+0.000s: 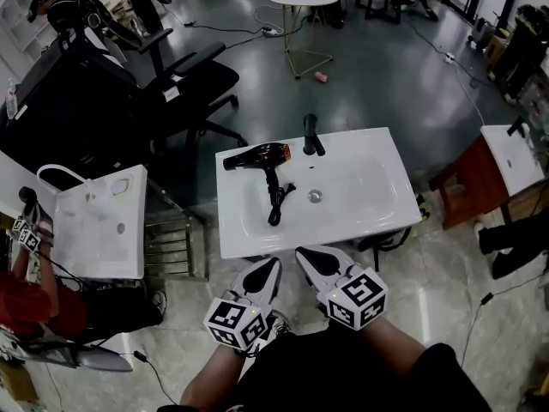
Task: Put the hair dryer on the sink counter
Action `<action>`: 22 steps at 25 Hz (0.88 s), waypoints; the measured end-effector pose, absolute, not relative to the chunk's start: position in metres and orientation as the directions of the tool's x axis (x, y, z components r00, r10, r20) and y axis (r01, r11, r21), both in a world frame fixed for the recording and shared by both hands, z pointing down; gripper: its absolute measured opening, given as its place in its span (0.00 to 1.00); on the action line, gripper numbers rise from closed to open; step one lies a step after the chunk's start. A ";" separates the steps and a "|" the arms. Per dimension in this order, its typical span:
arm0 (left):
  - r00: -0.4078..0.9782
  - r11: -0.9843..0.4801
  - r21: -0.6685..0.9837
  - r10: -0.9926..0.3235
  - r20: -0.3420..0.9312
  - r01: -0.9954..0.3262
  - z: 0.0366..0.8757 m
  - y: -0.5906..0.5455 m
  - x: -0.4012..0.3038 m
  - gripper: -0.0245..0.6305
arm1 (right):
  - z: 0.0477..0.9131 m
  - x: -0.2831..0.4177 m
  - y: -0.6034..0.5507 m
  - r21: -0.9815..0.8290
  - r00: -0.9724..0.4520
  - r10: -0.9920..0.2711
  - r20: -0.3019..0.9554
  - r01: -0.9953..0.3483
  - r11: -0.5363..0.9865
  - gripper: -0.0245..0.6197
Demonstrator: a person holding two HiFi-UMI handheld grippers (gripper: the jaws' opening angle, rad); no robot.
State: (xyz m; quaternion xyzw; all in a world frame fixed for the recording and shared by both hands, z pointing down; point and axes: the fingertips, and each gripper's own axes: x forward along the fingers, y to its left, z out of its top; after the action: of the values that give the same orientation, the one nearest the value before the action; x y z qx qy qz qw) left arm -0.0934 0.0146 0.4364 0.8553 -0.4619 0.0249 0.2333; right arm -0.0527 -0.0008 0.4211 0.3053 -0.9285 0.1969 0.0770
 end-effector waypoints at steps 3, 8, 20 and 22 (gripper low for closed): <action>0.580 -0.472 0.378 -0.773 0.257 -0.797 0.437 0.017 -0.093 0.04 | 0.422 -0.054 0.002 -0.316 -0.799 -0.539 0.266 -0.601 0.734 0.04; 0.586 -0.481 0.375 -0.770 0.252 -0.793 0.436 0.018 -0.091 0.04 | 0.422 -0.053 0.003 -0.318 -0.795 -0.546 0.265 -0.606 0.729 0.04; 0.593 -0.482 0.387 -0.765 0.251 -0.786 0.439 0.020 -0.086 0.04 | 0.424 -0.048 0.005 -0.319 -0.789 -0.550 0.274 -0.614 0.722 0.04; 0.593 -0.483 0.386 -0.765 0.251 -0.786 0.439 0.021 -0.086 0.04 | 0.425 -0.047 0.006 -0.319 -0.788 -0.551 0.274 -0.615 0.721 0.04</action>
State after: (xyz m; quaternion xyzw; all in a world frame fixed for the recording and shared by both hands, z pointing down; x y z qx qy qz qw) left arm -0.0861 0.0206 0.4393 0.8608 -0.4505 0.0221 0.2359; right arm -0.0474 0.0058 0.4247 0.3155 -0.9242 0.2001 0.0799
